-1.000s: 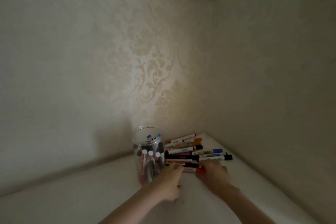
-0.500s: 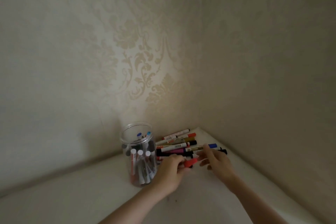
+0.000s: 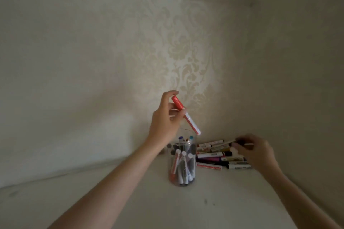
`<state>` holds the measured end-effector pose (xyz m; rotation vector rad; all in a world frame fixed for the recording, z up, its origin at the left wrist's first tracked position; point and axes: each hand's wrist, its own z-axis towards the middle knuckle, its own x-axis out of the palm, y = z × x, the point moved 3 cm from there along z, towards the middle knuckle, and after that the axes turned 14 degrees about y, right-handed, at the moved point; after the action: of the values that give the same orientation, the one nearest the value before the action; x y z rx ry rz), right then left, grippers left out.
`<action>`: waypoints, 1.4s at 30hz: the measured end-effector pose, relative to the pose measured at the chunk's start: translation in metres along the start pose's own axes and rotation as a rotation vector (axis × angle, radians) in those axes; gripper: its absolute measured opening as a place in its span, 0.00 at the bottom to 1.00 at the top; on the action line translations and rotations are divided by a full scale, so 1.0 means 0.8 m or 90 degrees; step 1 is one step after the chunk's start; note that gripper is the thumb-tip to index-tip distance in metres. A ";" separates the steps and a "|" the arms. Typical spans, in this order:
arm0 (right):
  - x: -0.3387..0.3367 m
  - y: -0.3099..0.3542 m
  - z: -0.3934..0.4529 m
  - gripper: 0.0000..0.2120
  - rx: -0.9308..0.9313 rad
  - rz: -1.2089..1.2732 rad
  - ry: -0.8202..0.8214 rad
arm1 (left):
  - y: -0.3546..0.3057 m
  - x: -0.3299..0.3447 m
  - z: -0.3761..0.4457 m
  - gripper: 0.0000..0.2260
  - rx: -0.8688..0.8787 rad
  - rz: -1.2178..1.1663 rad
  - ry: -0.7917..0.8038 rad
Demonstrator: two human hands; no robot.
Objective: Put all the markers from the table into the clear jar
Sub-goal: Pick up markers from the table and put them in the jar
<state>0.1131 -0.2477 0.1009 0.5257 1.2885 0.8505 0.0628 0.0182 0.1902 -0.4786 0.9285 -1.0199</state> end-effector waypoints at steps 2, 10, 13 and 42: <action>-0.035 0.055 -0.003 0.06 -0.067 0.059 -0.058 | 0.005 -0.026 0.005 0.16 0.016 0.029 -0.050; 0.022 0.174 0.016 0.09 -0.185 0.088 -0.019 | 0.086 0.004 -0.025 0.13 -0.086 0.187 0.091; 0.062 0.174 0.026 0.10 -0.168 -0.022 0.059 | 0.088 0.004 -0.027 0.13 -0.061 0.349 0.108; 0.109 0.153 0.041 0.16 -0.104 -0.330 0.126 | 0.117 0.009 -0.034 0.45 -0.174 0.136 0.303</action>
<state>0.1187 -0.1015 0.1486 -0.0321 1.4340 0.5706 0.0891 0.0575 0.1044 -0.3564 1.5250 -0.8271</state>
